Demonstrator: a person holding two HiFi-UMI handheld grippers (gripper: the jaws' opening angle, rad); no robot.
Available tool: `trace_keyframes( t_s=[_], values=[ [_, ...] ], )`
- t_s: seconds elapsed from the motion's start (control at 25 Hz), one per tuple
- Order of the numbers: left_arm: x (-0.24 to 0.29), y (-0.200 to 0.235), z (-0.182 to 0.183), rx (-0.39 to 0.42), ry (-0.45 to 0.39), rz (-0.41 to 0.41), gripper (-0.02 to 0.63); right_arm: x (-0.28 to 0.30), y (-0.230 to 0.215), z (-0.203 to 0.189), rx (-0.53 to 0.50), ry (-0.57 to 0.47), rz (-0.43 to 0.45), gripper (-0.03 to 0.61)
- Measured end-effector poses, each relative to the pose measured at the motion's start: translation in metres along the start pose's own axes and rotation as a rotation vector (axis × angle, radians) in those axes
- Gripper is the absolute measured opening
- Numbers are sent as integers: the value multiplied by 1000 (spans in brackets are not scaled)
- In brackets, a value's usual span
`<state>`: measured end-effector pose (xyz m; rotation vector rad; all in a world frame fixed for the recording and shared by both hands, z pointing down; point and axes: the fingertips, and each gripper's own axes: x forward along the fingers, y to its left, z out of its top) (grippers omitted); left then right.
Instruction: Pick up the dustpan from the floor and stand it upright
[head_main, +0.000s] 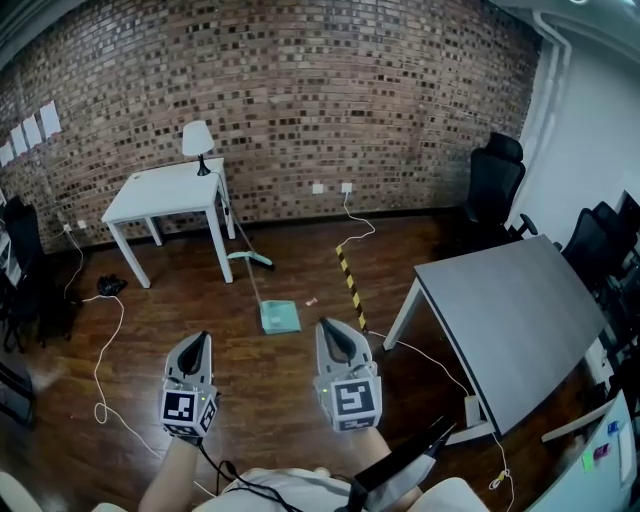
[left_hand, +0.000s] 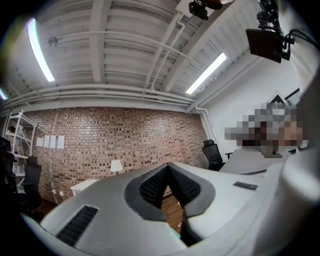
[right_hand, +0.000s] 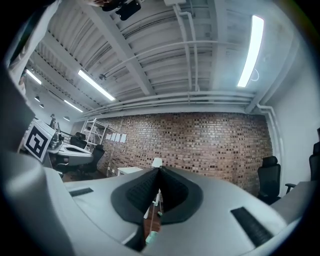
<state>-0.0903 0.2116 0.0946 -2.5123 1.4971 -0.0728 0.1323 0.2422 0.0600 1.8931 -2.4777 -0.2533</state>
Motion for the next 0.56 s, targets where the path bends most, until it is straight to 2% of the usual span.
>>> trace_keyframes(
  t_s=[0.32, 0.56],
  values=[
    [-5, -14, 3, 0, -10, -20, -5, -8, -4, -2, -36, -30, -3, -19],
    [5, -12, 19, 2, -38, -17, -5, 1, -13, 14, -58, -50, -11, -18]
  ],
)
